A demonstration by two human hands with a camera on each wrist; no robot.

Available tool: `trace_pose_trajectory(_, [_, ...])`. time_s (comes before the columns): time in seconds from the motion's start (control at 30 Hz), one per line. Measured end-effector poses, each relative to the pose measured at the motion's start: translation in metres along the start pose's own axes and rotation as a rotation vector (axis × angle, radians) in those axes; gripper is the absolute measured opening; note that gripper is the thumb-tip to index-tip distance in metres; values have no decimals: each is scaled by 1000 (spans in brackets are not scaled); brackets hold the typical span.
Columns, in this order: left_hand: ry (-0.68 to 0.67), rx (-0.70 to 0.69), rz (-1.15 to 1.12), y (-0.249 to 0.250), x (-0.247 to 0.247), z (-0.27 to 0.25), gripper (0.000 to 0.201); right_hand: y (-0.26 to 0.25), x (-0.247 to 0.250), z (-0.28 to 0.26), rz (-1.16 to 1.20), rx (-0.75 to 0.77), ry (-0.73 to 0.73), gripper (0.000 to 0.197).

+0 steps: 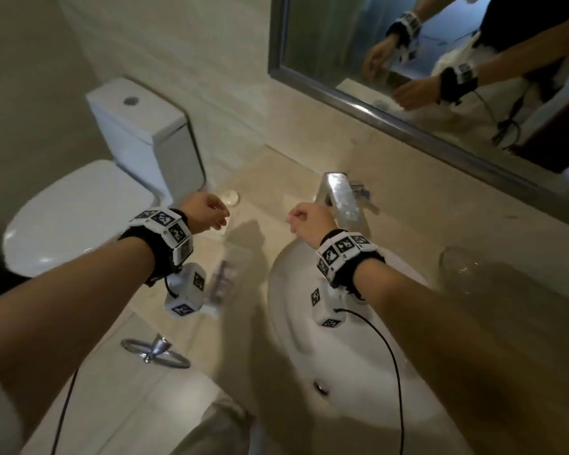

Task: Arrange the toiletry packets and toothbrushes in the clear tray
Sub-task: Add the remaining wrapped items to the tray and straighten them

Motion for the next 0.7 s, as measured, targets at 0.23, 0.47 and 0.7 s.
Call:
trace_pose_trajectory(0.23, [-6,124,29,-74,17,1,24,-11,-84,18,-162,-42,-240,8])
trace_pose_trajectory(0.47, [53,150,52,-109,19,14,28,-21,-115,41,-191,-132,-175,23])
trace_pose_trajectory(0.7, [37,125,25,-115,15,33,46,-30,-136,64,7,-258,-134,42])
Point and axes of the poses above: each hand's wrist, its own z-axis towards the middle knuckle, its own x-axis out of the back of the hand, y = z × x, the point moved 3 cm from there along z, towards the middle knuckle, and after that the axes turned 2 degrees about x, right-handed, at the moved point
